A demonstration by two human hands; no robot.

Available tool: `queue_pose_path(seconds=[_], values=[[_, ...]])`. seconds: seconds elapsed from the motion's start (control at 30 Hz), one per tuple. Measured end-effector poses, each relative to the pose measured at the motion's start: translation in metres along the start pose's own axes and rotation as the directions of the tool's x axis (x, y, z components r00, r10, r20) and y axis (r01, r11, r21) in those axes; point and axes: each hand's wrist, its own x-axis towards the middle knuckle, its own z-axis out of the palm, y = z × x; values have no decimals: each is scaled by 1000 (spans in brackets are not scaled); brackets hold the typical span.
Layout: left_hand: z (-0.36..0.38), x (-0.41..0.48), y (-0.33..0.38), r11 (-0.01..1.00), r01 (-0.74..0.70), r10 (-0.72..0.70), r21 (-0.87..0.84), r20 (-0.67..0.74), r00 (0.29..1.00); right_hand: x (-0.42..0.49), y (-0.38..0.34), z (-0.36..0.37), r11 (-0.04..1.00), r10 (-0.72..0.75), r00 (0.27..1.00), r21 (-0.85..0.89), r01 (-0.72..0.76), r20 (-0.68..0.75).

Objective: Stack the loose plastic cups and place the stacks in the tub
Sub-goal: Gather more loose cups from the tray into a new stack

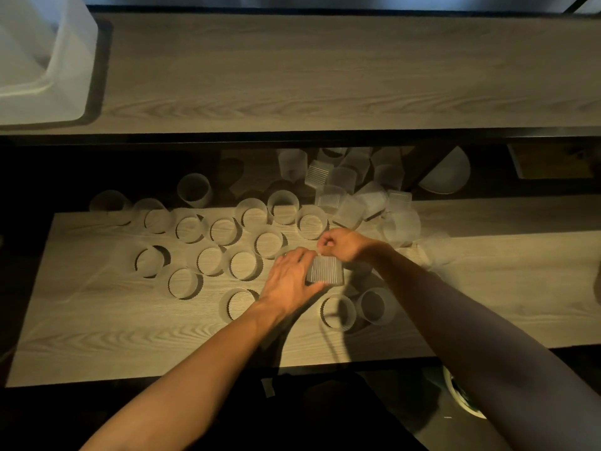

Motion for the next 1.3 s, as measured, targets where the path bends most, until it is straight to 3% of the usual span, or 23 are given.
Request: queue_pose_path(seconds=[0.1,0.2,0.27,0.33,0.5,0.7,0.9,1.0,1.1,1.23,1.3], values=[[-3,4,1,997,80,-80,4,-24,997,-6,-1,-3,954,-41,989,289,81,-143],[-3,6,-1,988,155,-156,-17,-80,984,-17,-5,-17,910,-147,989,387,148,-33],[-3,8,-4,977,202,-209,-73,-101,973,-22,-8,-25,930,-178,976,345,126,125],[-4,9,-5,970,225,-234,-96,-98,967,-21,-9,-26,957,-171,967,265,118,187],[-7,7,-9,972,213,-221,-96,-71,973,-18,-10,-26,959,-158,983,252,130,93],[-7,-6,-17,983,183,-183,-4,-29,983,-5,-4,-26,989,-26,988,-138,48,153],[-4,-14,-11,997,71,-68,28,-83,994,3,-6,-10,958,-24,988,-279,67,154],[-4,-16,1,998,-40,43,57,-45,998,4,-7,-5,948,-107,994,-297,112,32],[-4,-14,11,995,-61,54,79,90,994,-4,-13,-14,959,-111,980,-276,62,-167],[-1,-10,25,981,-111,67,159,260,963,-13,-17,-31,851,-92,936,-514,-103,-340],[2,-8,30,969,-130,60,211,312,948,-14,-13,-33,791,-41,934,-582,-187,-356]])
